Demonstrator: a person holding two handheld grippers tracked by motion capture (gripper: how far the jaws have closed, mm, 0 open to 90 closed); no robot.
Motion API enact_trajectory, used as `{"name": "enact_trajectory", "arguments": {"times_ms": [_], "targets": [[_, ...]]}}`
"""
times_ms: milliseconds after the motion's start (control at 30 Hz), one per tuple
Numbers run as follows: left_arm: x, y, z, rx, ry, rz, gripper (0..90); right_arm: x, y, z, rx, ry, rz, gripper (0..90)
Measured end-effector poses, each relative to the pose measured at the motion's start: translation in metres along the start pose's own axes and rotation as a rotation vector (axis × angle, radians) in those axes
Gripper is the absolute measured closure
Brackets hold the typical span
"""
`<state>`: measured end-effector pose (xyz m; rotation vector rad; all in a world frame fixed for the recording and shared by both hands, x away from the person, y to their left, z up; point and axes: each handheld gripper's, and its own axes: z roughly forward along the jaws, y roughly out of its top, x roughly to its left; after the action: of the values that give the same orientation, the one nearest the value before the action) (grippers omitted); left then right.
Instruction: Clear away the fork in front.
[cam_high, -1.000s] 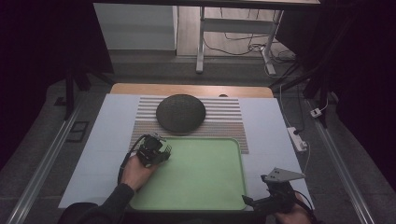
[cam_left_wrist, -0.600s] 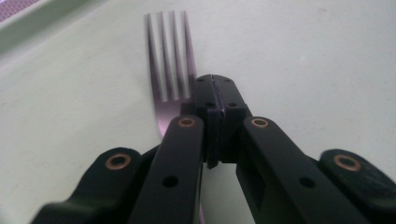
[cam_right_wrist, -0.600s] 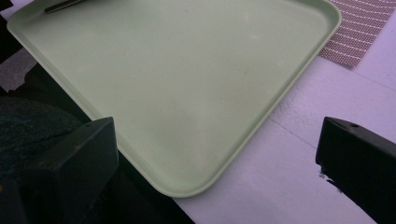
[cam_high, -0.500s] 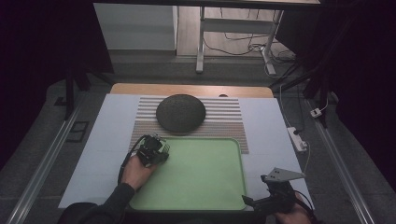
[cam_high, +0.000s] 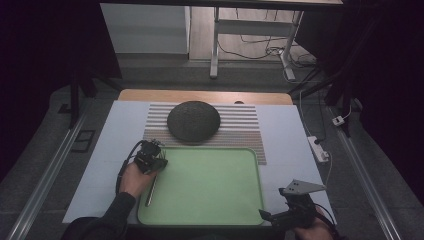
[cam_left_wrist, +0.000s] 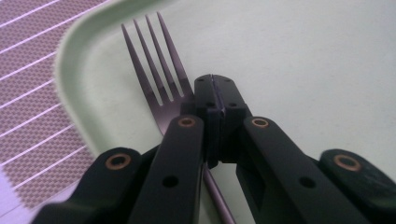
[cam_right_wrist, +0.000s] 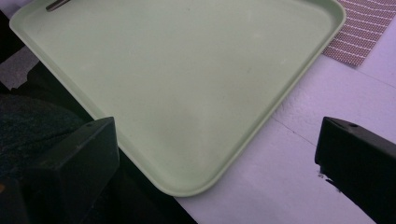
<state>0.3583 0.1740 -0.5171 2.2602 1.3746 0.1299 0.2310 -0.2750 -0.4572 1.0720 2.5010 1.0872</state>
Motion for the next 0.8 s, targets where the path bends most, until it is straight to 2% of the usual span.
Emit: {"name": "enact_trajectory", "arguments": {"times_ms": [233, 367, 667, 800], "targets": [[0.005, -0.001, -0.001, -0.001, 0.004, -0.021, 88.5, 0.000, 0.000, 0.000, 0.001, 0.005, 0.003, 0.0], [0.003, 0.000, -0.006, -0.022, -0.026, -0.024, 83.8, 0.000, 0.000, 0.000, 0.000, 0.005, 0.004, 0.0], [-0.005, -0.001, -0.025, -0.104, -0.040, 0.043, 64.0, 0.000, 0.000, 0.000, 0.001, 0.006, 0.004, 0.0], [-0.009, -0.004, -0.033, -0.133, -0.049, 0.077, 51.8, 0.000, 0.000, 0.001, 0.002, 0.009, 0.004, 0.0]]}}
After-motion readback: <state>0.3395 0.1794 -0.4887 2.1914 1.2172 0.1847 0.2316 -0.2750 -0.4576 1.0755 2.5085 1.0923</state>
